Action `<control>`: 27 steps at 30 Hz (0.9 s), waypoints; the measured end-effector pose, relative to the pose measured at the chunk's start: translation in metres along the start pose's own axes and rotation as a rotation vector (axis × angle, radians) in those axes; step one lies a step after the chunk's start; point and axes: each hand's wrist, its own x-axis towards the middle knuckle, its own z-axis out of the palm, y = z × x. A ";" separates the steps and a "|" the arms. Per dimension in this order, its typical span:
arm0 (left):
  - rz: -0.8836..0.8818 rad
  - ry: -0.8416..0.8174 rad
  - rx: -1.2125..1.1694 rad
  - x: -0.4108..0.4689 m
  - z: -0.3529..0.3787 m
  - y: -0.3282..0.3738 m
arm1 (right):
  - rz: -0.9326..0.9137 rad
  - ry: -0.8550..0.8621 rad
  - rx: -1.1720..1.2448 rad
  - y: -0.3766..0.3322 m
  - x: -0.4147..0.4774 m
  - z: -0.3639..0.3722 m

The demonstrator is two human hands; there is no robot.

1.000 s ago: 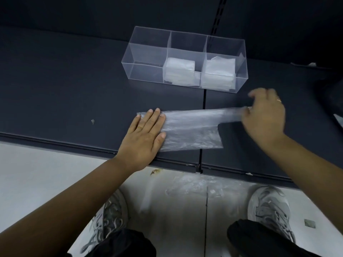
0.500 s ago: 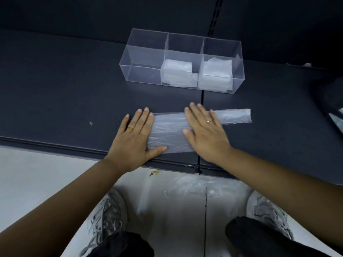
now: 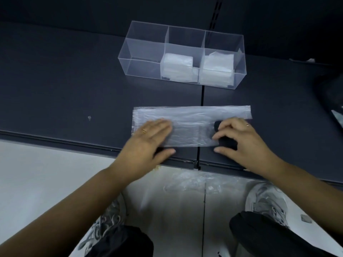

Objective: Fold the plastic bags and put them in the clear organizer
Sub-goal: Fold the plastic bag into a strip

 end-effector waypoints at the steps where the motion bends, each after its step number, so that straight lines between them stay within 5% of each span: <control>1: 0.022 -0.053 -0.029 0.001 0.005 0.009 | 0.002 -0.012 0.010 -0.004 -0.001 0.003; 5: 0.019 -0.118 -0.016 0.005 0.023 0.019 | 0.007 -0.024 0.001 -0.008 0.008 0.008; 12: 0.029 0.108 0.042 0.013 0.025 0.028 | 0.227 -0.211 0.332 -0.004 0.014 -0.017; 22: 0.107 0.209 0.048 0.017 0.016 0.030 | -0.061 -0.220 -0.155 -0.032 0.013 0.003; 24: 0.046 0.186 -0.030 0.018 0.010 0.029 | -0.051 -0.080 -0.044 -0.029 0.017 0.012; 27: -0.233 0.154 -0.281 0.018 -0.004 0.012 | 0.196 0.046 0.378 -0.015 0.027 0.006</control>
